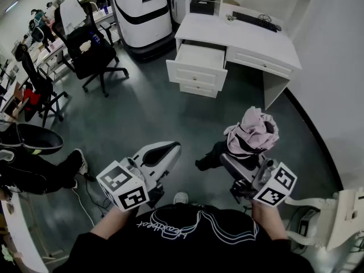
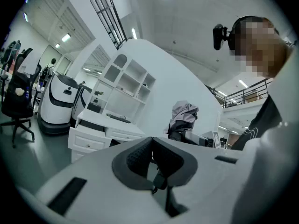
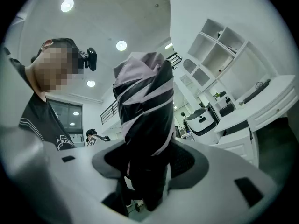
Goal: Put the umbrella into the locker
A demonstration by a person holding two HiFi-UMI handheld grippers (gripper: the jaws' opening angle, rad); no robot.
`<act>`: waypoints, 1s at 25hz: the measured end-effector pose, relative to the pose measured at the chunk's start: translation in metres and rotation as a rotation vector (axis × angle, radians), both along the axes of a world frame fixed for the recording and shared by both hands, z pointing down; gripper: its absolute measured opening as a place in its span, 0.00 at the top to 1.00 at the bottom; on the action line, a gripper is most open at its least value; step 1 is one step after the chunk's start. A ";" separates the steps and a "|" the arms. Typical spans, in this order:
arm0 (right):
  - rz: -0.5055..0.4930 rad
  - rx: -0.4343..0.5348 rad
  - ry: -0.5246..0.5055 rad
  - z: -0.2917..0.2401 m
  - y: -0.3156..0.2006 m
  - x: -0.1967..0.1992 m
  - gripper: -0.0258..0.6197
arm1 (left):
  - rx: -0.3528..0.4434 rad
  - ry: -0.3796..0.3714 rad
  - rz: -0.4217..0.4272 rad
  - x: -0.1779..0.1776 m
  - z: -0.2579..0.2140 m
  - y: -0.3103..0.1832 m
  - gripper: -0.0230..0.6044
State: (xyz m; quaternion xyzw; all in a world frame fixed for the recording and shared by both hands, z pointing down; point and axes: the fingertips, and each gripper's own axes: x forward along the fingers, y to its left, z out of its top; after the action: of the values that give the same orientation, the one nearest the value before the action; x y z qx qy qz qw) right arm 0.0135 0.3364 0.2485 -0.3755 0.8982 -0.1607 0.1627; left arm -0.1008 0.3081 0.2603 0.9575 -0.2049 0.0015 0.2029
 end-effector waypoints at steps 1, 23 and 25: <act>0.004 0.004 0.002 -0.001 0.003 0.004 0.59 | 0.004 -0.001 0.005 0.005 -0.001 0.003 0.95; 0.024 0.113 0.068 -0.037 0.109 0.051 0.58 | 0.134 0.008 -0.002 0.046 -0.033 0.104 0.95; 0.038 0.110 0.068 -0.037 0.110 0.057 0.58 | 0.136 0.003 -0.006 0.048 -0.034 0.104 0.95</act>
State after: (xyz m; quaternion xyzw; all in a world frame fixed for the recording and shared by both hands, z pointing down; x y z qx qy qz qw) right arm 0.0705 0.4462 0.2115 -0.3881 0.9034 -0.0951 0.1557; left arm -0.0529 0.4123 0.2263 0.9685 -0.2069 -0.0146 0.1380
